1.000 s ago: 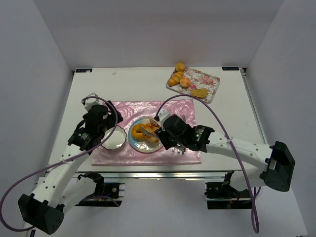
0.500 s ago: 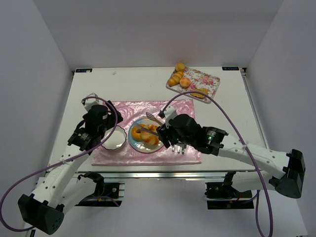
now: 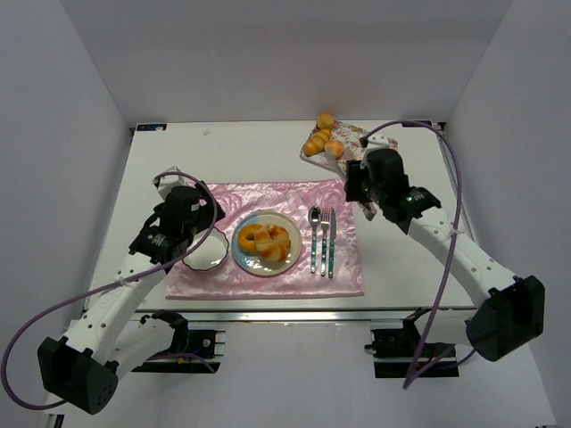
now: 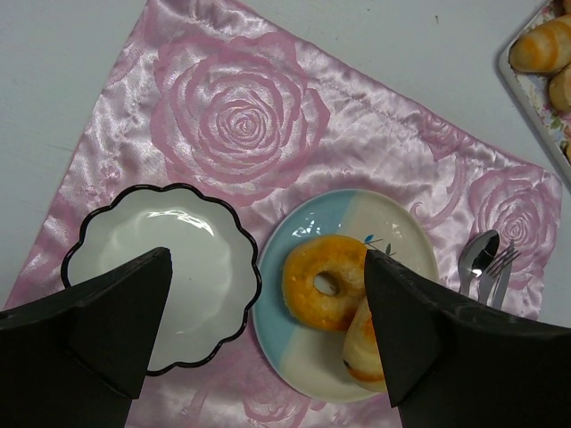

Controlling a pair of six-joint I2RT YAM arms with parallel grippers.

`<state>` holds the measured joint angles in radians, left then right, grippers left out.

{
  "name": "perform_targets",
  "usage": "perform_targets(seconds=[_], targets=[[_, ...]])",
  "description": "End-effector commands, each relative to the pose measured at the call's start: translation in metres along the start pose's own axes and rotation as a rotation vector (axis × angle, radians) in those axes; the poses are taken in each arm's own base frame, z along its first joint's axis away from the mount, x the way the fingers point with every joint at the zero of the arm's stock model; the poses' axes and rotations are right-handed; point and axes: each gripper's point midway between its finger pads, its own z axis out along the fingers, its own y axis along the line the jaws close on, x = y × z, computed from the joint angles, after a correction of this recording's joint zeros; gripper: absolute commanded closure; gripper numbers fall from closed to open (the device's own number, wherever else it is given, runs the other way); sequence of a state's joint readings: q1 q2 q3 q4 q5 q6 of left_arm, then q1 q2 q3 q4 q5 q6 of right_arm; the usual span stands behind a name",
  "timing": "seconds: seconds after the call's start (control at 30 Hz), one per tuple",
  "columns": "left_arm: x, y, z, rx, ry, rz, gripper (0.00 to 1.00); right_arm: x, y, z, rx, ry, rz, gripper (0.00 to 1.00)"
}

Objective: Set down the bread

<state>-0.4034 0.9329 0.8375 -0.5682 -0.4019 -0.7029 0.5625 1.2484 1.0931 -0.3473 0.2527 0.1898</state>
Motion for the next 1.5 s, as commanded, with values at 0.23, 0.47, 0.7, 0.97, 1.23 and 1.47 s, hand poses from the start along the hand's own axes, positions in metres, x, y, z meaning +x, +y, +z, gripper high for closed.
perform_targets(seconds=[0.23, 0.47, 0.7, 0.97, 1.23, 1.47], targets=[[-0.017, -0.016, 0.012, 0.007, -0.028, 0.03, 0.02, -0.007, -0.123, 0.061, 0.095, 0.116, 0.245, 0.46], [-0.019, -0.021, 0.024, -0.009, -0.028, 0.052, 0.02, -0.027, -0.128, 0.102, -0.026, 0.126, 0.111, 0.41], [-0.012, -0.021, 0.038, -0.047, 0.004, 0.071, 0.02, -0.037, -0.117, 0.141, -0.167, 0.157, 0.032, 0.36], [-0.01, -0.02, 0.043, -0.061, 0.012, 0.08, 0.02, -0.028, -0.107, 0.176, -0.146, 0.22, -0.039, 0.33], [-0.008, -0.018, 0.044, -0.071, 0.017, 0.083, 0.02, -0.024, -0.099, 0.193, -0.143, 0.236, -0.029, 0.46], [-0.01, -0.017, 0.038, -0.067, 0.012, 0.077, 0.02, -0.041, -0.108, 0.172, -0.049, 0.183, 0.011, 0.63]])
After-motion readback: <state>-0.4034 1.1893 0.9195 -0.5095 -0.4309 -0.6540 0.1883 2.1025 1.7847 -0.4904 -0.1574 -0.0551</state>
